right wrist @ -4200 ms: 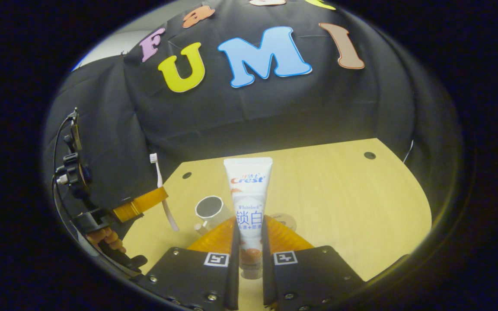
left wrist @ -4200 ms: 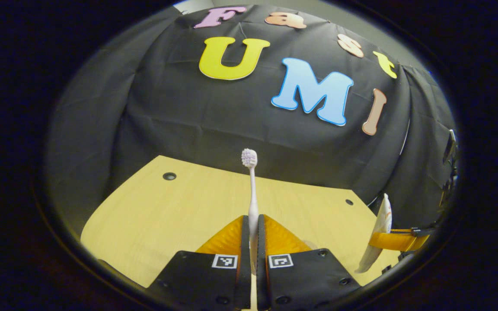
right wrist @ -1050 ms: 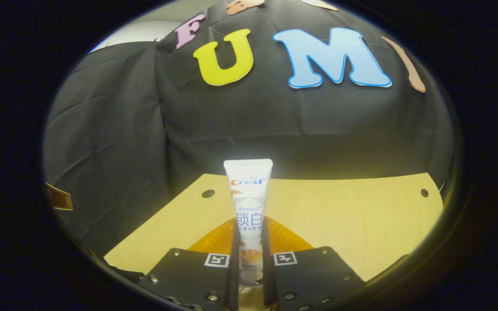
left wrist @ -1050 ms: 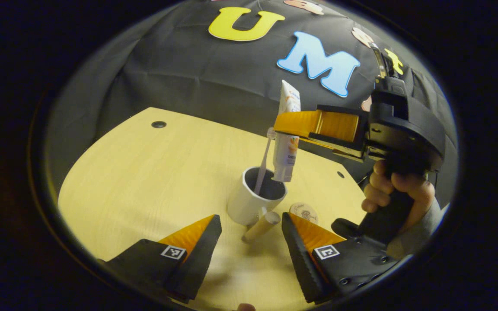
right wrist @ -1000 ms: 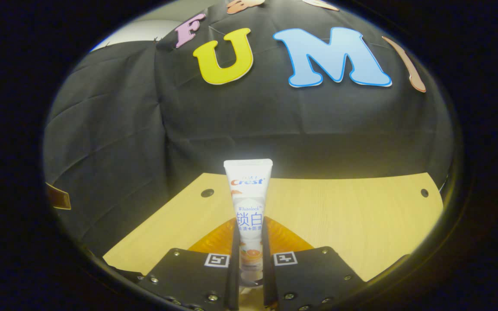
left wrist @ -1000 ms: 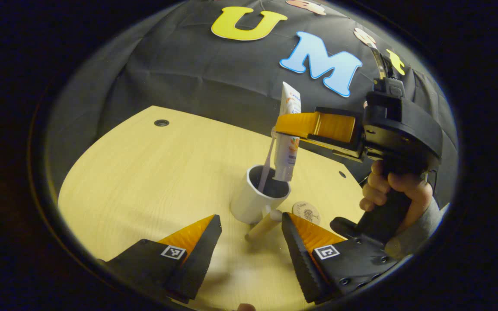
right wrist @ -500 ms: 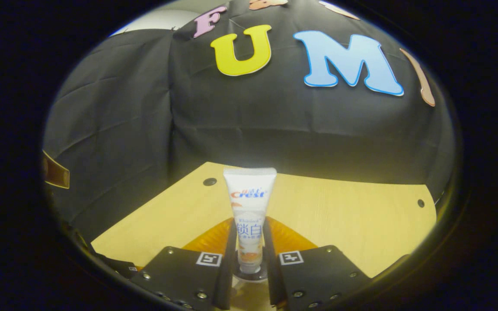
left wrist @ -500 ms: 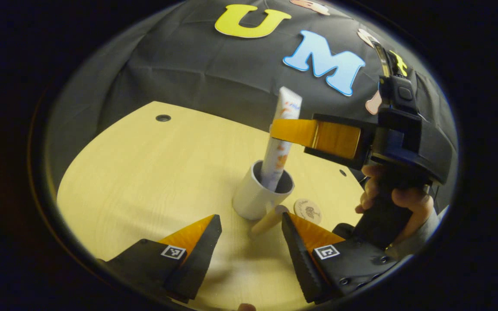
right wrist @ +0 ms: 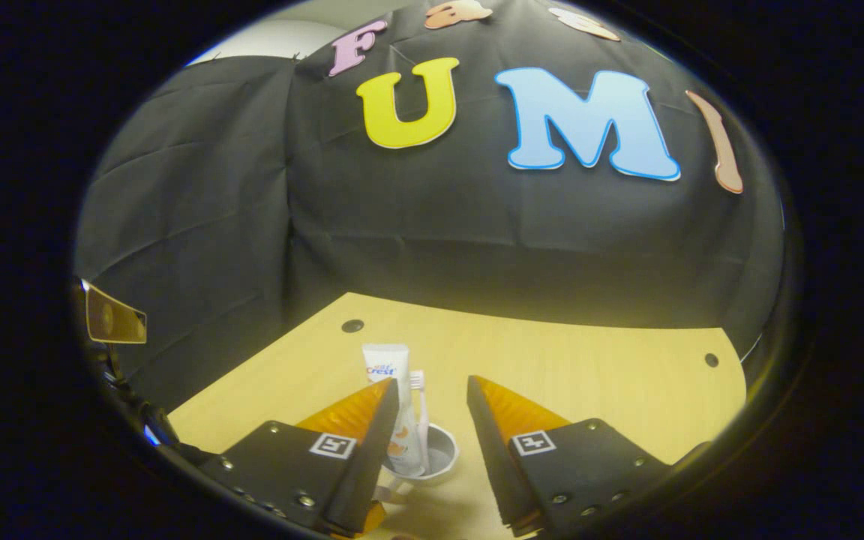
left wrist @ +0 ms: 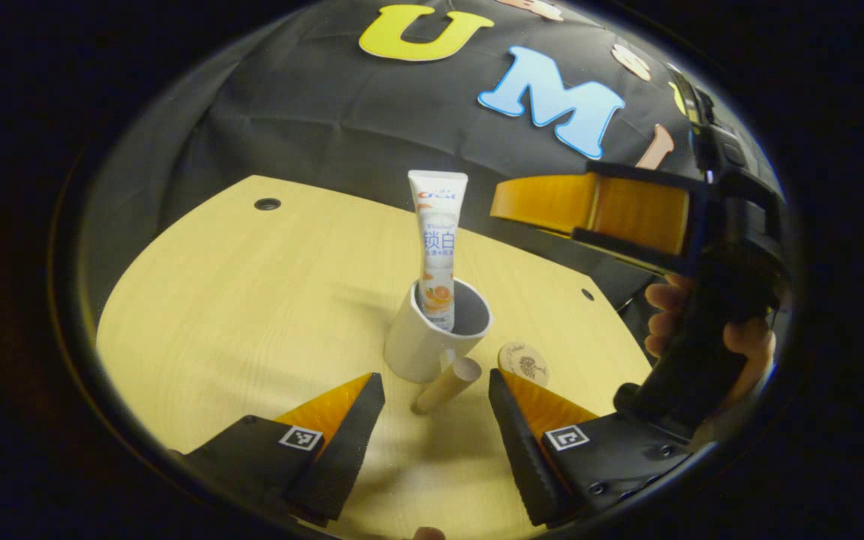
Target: Put the toothbrush and toothpaste on the desktop into the cup, then pick up the cup and place it on the coaster on the desktop.
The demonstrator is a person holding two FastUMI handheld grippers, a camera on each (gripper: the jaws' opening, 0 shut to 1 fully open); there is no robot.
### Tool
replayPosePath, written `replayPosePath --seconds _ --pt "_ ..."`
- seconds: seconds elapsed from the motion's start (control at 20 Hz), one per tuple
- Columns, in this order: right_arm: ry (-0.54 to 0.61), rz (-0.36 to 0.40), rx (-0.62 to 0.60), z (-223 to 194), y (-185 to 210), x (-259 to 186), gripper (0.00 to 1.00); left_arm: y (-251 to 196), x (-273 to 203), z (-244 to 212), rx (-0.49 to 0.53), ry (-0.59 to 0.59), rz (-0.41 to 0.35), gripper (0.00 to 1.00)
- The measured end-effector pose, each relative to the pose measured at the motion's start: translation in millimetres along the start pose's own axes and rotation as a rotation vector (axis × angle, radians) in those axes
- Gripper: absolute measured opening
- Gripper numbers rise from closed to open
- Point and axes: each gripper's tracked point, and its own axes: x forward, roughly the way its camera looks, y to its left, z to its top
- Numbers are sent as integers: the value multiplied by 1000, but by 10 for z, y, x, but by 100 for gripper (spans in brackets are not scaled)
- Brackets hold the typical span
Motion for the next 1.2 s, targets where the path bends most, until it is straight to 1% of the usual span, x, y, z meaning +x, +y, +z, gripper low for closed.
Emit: replayPosePath --seconds 0.05,0.1,0.25,0.35,0.4,0.45,0.5,0.55,0.7,0.75,0.8,0.85,0.9,1.0,1.05,1.15,1.2 --pt "-4 -10 -1 22 -43 -63 64 -21 50 -2 -1 9 -2 94" --pt "-6 -22 -3 38 -87 -115 66 -39 78 -4 -4 20 0 92" --pt "-5 -65 -4 39 -269 -249 66 -40 134 -61 -12 68 16 91" --pt "2 -85 6 26 -364 -335 66 -32 190 -64 -17 100 29 93" --pt "7 -96 11 16 -422 -383 66 -10 212 -70 -16 122 47 94" --pt "14 -105 16 -3 -479 -449 66 7 265 -73 -12 137 62 94" --pt "21 -114 19 -16 -537 -499 66 12 296 -58 -7 150 72 91" --pt "27 -124 20 -34 -611 -546 66 14 323 -50 -4 164 78 94" --pt "35 -168 33 -73 -843 -710 66 20 436 -36 7 226 100 91" --pt "39 -181 36 -96 -920 -749 66 29 472 -45 14 248 110 94" --pt "43 -194 41 -119 -992 -794 66 48 508 -52 23 272 119 92" --pt "46 -204 50 -144 -1059 -816 66 56 552 -73 33 295 125 92" --pt "52 -211 60 -168 -1116 -841 66 39 578 -102 41 317 130 90" --pt "69 -220 86 -244 -1209 -861 66 33 620 -126 53 360 140 92" --pt "79 -222 99 -286 -1247 -865 66 28 637 -155 59 377 150 90" --pt "97 -229 119 -367 -1330 -861 66 48 660 -172 64 400 165 94" --pt "102 -232 128 -392 -1361 -865 66 55 688 -186 64 408 169 94"
